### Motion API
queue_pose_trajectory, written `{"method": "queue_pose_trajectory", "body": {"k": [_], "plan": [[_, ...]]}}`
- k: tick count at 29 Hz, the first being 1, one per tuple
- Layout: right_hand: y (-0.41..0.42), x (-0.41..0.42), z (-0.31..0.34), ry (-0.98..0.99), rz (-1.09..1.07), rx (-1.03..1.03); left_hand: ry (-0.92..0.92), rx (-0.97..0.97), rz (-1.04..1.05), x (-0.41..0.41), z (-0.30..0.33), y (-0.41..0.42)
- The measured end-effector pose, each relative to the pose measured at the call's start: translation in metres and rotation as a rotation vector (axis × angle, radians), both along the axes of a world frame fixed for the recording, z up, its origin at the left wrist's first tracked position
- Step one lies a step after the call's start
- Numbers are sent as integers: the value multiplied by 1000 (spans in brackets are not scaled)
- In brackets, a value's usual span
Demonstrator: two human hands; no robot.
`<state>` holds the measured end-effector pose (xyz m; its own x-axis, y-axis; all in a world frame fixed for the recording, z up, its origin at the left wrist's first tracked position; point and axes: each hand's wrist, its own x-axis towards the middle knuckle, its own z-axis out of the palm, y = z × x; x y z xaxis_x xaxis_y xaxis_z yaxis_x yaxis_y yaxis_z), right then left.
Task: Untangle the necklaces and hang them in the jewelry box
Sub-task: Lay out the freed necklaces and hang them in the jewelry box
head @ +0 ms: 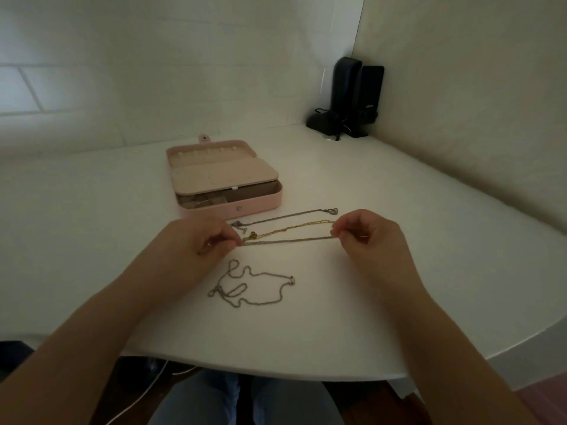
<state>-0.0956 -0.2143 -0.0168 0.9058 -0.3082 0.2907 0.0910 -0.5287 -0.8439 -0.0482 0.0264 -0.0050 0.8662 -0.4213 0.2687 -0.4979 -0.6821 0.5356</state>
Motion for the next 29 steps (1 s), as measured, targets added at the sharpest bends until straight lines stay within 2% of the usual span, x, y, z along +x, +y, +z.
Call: {"method": "queue_pose_trajectory", "body": {"k": [4, 10, 15, 18, 21, 23, 29], "plan": [[-1, -4, -1, 21, 6, -94, -84, 79, -17, -1, -14, 2], [-1, -4, -5, 92, 50, -209, -141, 59, -16, -4, -22, 5], [-2, -10, 3, 35, -11, -116, -197, 35, -68, -14, -21, 13], [8, -14, 8, -36, 137, -253, -104, 35, -157, -20, -18, 15], [23, -15, 4, 45, 399, -498, -77, 31, -201, -23, -20, 12], [26, -15, 2, 100, 475, -618, -67, 45, -220, -23, -23, 8], [22, -13, -5, 83, 491, -632, -9, 45, -226, -26, -26, 4]]}}
